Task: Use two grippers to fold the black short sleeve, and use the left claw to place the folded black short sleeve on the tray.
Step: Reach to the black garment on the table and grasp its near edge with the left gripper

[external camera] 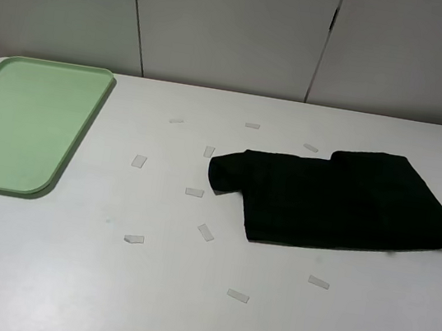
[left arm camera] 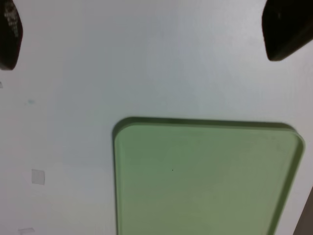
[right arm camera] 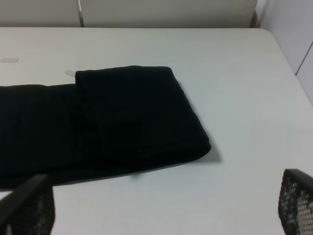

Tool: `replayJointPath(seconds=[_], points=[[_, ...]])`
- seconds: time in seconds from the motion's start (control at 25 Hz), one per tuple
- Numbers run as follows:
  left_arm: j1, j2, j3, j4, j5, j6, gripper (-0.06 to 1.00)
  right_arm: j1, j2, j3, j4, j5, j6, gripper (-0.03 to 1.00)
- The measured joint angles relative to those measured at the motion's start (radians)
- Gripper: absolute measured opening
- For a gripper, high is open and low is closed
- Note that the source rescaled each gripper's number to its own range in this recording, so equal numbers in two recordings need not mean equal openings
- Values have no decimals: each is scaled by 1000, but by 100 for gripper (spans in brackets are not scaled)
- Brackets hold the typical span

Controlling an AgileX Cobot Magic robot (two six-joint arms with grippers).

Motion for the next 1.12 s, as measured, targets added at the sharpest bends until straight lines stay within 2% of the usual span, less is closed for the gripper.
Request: replayJointPath(seconds=[0.52,0.72,0.96,1.12], points=[[0,0,-7,58,1,57,98,0,0,0,0,0,0,100],[0,150,-114,49,9,68,100,0,0,0,0,0,0,100],[0,501,-242,-29,-2,104,100,0,0,0,0,0,0,100],[0,736,-283,-153,-85,155,100,0,0,0,0,0,0,100]])
